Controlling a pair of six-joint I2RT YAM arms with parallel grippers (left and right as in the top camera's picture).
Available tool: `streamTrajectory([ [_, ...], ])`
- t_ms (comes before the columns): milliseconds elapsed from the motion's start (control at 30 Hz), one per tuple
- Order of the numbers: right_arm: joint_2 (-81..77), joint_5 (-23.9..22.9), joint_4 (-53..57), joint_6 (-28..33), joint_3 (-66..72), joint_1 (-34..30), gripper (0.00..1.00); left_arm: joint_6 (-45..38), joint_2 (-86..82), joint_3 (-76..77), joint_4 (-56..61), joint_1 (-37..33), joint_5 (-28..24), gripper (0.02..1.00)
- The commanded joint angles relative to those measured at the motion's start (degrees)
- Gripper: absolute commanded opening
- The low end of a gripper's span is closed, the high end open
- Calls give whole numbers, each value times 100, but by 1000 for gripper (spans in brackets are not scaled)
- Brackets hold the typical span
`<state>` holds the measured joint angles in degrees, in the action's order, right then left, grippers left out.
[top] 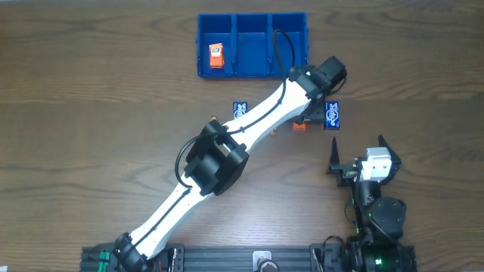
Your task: Sort Candies Into Trays
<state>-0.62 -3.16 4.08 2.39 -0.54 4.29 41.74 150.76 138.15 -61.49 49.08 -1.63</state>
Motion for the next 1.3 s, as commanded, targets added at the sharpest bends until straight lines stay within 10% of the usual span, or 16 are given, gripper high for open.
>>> streamTrajectory([
  [33, 39, 33, 35, 70, 9, -31, 998, 4, 175, -66, -22, 9, -2, 579],
  [533, 39, 33, 33, 68, 11, -31, 998, 11, 177, -66, -109, 13, 184, 360],
  [1300, 39, 33, 33, 68, 11, -31, 998, -1099, -2240, -59, -164, -1276, 1266, 345],
])
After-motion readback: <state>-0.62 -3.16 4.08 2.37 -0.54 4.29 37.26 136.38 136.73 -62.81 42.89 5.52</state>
